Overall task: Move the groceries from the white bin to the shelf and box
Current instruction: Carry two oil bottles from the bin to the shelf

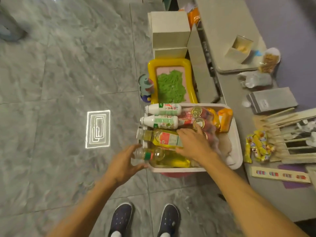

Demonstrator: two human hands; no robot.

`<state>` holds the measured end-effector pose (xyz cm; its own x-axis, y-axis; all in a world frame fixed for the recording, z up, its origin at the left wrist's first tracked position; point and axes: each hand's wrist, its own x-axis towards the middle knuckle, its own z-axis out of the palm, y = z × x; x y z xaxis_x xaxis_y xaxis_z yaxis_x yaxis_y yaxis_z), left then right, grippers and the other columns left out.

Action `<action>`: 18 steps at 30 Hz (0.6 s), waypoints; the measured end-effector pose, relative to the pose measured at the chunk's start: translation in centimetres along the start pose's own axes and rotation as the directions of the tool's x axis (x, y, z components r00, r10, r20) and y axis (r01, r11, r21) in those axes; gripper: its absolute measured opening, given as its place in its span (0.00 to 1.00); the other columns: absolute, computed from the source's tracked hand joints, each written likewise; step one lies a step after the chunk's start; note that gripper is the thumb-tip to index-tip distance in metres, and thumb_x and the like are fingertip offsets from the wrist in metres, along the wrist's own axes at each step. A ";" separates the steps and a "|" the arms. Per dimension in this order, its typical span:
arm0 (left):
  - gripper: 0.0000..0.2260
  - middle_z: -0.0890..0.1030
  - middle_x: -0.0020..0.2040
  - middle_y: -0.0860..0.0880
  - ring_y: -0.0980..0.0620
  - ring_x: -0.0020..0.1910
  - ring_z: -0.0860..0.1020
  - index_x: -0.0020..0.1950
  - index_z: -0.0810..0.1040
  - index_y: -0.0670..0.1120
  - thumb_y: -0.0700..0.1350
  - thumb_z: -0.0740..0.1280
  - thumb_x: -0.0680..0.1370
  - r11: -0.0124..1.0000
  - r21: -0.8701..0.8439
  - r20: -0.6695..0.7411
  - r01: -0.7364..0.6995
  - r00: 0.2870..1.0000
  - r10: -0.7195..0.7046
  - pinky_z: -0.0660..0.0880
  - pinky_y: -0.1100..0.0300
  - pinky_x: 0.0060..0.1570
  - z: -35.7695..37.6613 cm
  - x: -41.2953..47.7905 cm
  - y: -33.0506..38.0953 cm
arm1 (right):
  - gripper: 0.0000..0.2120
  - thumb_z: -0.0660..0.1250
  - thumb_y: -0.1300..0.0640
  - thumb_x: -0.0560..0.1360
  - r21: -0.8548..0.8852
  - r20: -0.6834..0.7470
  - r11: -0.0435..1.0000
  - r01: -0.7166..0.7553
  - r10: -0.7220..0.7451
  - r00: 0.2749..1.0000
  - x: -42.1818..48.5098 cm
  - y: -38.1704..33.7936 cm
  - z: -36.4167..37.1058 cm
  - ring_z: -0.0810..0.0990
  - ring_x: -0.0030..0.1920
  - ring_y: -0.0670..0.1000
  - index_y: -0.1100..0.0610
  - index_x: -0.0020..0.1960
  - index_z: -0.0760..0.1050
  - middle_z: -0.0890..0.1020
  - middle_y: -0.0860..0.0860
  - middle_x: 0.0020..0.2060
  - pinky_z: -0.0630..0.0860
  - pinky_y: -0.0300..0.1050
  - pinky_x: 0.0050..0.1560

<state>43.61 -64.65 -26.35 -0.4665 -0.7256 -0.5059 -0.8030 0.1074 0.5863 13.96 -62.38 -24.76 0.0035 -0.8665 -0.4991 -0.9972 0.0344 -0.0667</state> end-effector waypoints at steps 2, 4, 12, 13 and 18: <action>0.40 0.81 0.63 0.55 0.59 0.53 0.79 0.75 0.72 0.57 0.74 0.68 0.67 0.999 -0.037 -0.022 -0.010 1.000 0.009 0.83 0.51 0.52 0.0 0.3 -0.3 | 0.29 0.70 0.38 0.76 0.024 0.024 0.999 0.028 -0.029 0.999 0.7 0.3 -0.2 0.78 0.70 0.52 0.52 0.71 0.72 0.81 0.49 0.67 0.49 0.62 0.83; 0.36 0.82 0.60 0.57 0.61 0.51 0.81 0.72 0.74 0.58 0.72 0.69 0.68 0.998 -0.067 -0.032 -0.017 0.999 0.015 0.84 0.52 0.50 -0.1 0.7 -0.4 | 0.29 0.71 0.39 0.78 0.044 0.082 0.997 0.057 -0.060 0.995 1.1 0.8 -0.6 0.76 0.72 0.53 0.53 0.72 0.71 0.80 0.50 0.69 0.46 0.62 0.83; 0.19 0.84 0.59 0.58 0.54 0.50 0.86 0.62 0.77 0.58 0.53 0.78 0.75 0.940 -0.337 -0.015 -0.048 0.999 0.045 0.86 0.50 0.49 0.3 0.9 -0.9 | 0.29 0.76 0.39 0.75 0.166 0.189 0.980 0.108 -0.139 0.972 2.1 1.9 -1.9 0.78 0.64 0.54 0.51 0.70 0.75 0.81 0.51 0.65 0.78 0.53 0.61; 0.18 0.84 0.59 0.55 0.51 0.51 0.87 0.62 0.78 0.57 0.50 0.79 0.75 0.918 -0.396 0.002 -0.029 0.999 0.032 0.86 0.48 0.50 0.4 0.7 -1.0 | 0.28 0.77 0.39 0.74 0.172 0.184 0.979 0.113 -0.144 0.972 2.1 1.9 -1.9 0.80 0.60 0.53 0.51 0.69 0.75 0.81 0.50 0.63 0.80 0.51 0.56; 0.16 0.85 0.60 0.48 0.42 0.54 0.87 0.60 0.78 0.46 0.41 0.79 0.76 0.823 -0.568 0.043 0.021 0.999 0.004 0.86 0.46 0.53 0.8 -0.2 -0.9 | 0.29 0.79 0.43 0.71 0.212 0.150 0.969 0.129 -0.162 0.975 1.9 1.6 -1.8 0.82 0.55 0.51 0.52 0.67 0.75 0.81 0.49 0.60 0.82 0.49 0.51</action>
<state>44.12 -64.07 -27.26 -0.4850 -0.6955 -0.5301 -0.4594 -0.3131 0.8312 12.28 -64.90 -24.25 0.1765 -0.7760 -0.6055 -0.9497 0.0275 -0.3121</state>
